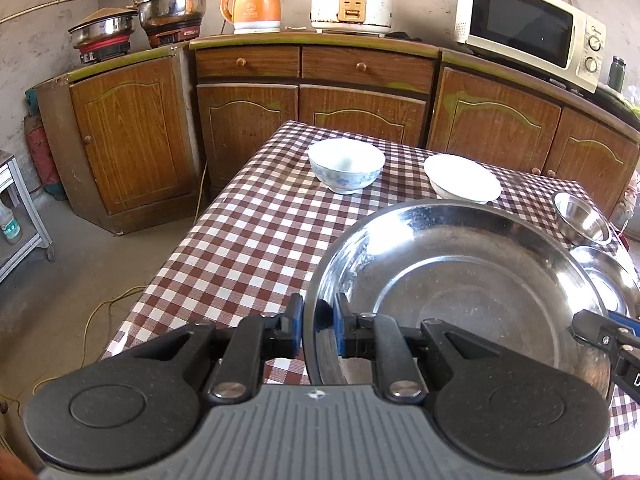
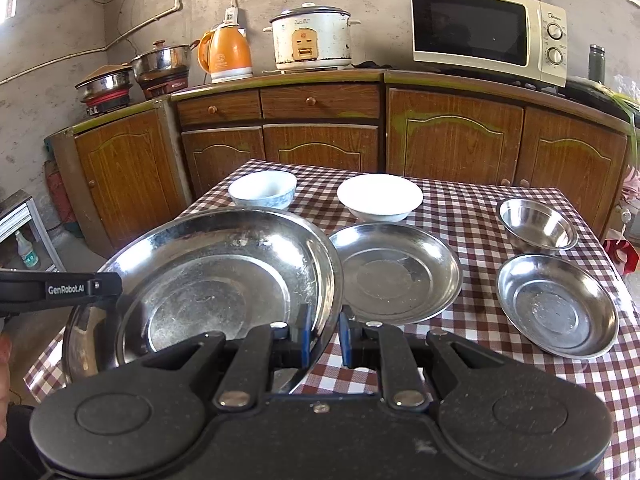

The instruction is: Organize plates and bowls

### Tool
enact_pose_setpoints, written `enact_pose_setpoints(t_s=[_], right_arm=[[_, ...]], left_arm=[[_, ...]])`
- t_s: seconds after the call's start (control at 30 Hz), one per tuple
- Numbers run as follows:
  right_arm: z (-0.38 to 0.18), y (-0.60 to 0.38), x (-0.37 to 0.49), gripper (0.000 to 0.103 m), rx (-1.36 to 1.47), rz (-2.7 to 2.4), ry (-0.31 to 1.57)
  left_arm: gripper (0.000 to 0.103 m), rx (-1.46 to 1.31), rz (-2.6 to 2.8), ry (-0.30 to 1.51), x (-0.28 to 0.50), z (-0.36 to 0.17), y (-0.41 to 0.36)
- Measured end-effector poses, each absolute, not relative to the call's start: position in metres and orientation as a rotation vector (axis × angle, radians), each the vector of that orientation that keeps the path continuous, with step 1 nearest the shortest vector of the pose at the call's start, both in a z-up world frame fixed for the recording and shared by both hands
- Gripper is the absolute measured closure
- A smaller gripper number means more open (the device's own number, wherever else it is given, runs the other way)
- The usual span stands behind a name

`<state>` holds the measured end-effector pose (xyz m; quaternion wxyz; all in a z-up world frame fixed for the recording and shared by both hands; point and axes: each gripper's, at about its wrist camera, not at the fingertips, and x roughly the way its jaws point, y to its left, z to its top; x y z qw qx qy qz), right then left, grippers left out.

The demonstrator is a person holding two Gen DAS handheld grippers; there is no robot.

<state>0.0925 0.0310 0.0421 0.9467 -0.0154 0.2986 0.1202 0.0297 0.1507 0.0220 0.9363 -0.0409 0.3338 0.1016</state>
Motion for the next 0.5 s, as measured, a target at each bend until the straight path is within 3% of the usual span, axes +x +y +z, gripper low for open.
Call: enact_pose_setpoints(t_s=[0.5], right_arm=[[0.042,0.006,0.079,0.084,-0.017,0.190,0.624]], left_arm=[[0.086,-0.071,0.157,0.695,0.027,0.018,0.126]])
